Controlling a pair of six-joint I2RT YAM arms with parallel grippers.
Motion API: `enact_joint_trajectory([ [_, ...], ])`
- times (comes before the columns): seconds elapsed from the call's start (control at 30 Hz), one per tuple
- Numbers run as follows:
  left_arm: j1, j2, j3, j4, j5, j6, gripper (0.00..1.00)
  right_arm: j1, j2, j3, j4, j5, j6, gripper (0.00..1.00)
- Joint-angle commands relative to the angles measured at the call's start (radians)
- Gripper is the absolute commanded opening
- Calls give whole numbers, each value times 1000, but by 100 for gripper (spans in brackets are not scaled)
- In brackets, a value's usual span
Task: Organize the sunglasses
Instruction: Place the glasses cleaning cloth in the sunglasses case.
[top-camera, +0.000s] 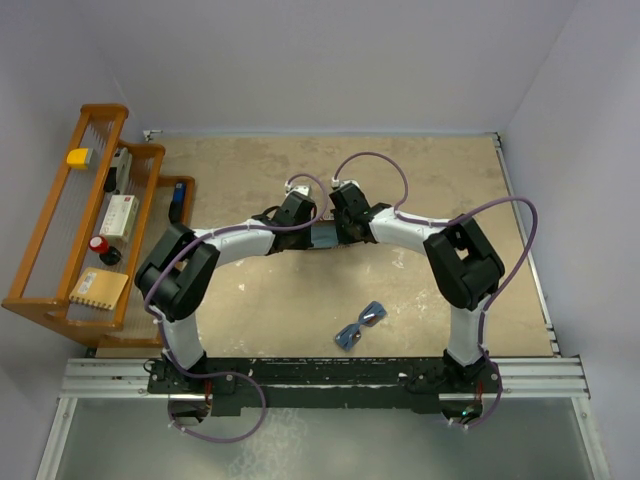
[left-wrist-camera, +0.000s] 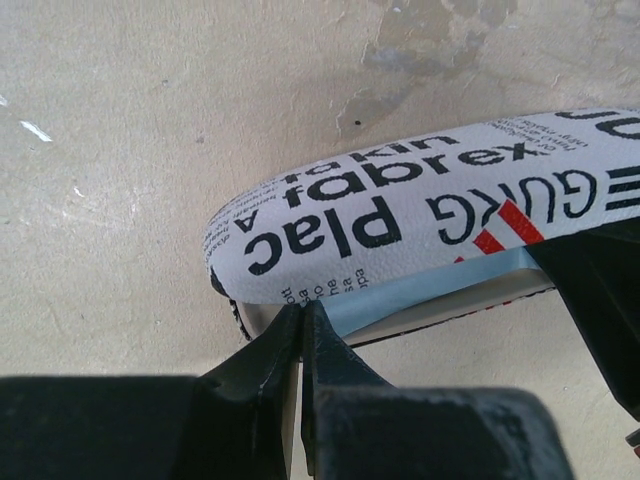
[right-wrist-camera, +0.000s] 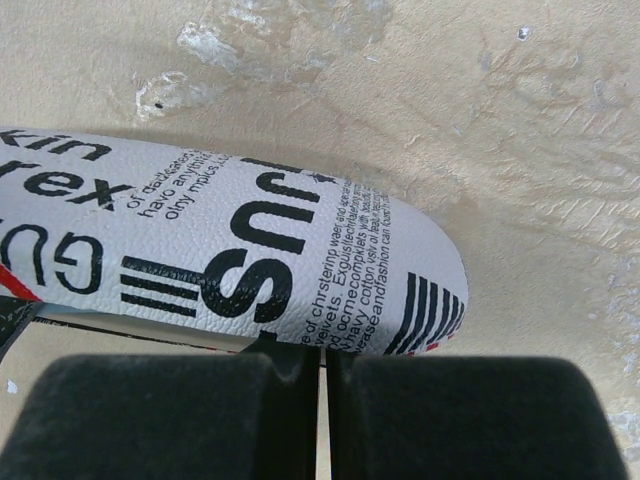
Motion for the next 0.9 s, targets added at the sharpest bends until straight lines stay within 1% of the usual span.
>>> enact_joint_trajectory([
  [0.0, -5, -19, 4, 50, -39, 1, 0, 6, -41, 4, -37, 34, -7, 0],
  [0.2, -7, 5, 21, 65, -50, 9, 0, 5, -37, 21, -73, 32, -12, 0],
  [0.67, -28, 22, -2, 86, -49, -1, 0, 5, -49, 85, -171, 28, -26, 0],
  [0.87, -33, 22, -2, 79, -59, -1, 0, 6, -44, 56, -144, 29, -27, 0],
])
